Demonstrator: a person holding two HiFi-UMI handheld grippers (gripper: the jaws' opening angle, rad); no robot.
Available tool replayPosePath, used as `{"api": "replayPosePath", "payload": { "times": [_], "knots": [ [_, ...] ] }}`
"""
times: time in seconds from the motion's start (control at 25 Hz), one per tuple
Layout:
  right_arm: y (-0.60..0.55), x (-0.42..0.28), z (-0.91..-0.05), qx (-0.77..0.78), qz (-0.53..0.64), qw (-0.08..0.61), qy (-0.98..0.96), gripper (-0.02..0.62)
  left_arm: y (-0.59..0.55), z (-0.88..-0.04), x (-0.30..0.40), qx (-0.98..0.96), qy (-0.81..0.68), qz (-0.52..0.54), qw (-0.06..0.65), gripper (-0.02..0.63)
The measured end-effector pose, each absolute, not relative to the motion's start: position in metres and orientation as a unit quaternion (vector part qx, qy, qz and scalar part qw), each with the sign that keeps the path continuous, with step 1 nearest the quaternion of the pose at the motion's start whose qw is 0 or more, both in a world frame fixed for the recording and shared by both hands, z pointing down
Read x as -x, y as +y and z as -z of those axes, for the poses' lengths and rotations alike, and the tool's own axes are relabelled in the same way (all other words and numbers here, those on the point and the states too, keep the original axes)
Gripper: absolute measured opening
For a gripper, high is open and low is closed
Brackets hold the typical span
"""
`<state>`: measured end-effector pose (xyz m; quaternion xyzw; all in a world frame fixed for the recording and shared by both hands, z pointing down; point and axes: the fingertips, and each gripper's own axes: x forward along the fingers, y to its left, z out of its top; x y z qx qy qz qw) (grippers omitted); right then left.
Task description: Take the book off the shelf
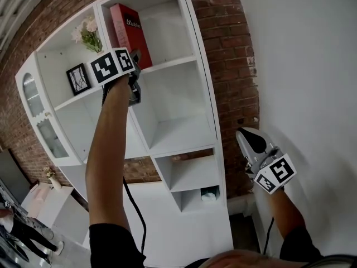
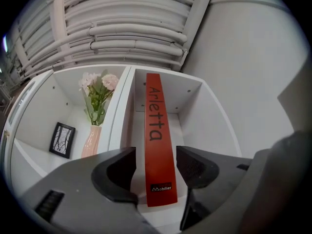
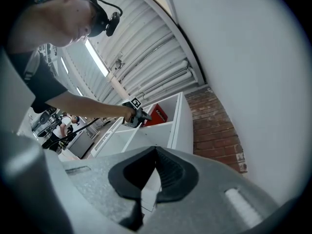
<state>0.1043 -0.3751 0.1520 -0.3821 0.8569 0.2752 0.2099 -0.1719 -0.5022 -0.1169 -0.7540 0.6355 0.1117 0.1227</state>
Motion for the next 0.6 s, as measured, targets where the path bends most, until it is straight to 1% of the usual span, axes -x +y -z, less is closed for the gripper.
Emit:
{"api": "replayPosePath", "payload": {
  "times": [0.28,0.32,0.36,0.6],
  "knots": [
    [-0.377,-0.128,-0.165,0.407,-0.267,0.214,0.847,0.002,-0.528,0.114,0.168,0.735,0.663,-0.079,0.116,0.25],
    [-0.378,-0.131,-0.167,0.41,-0.265,0.213,0.846,0.002,-0.53,0.114,0.17,0.729,0.67,-0.076,0.117,0.232],
    [-0.379,-0.133,-0.17,0.412,-0.263,0.212,0.846,0.002,-0.532,0.114,0.172,0.722,0.678,-0.072,0.118,0.185],
    [-0.382,-0.138,-0.176,0.421,-0.255,0.213,0.844,0.002,-0.529,0.117,0.173,0.725,0.675,-0.073,0.119,0.16]
  ]
}}
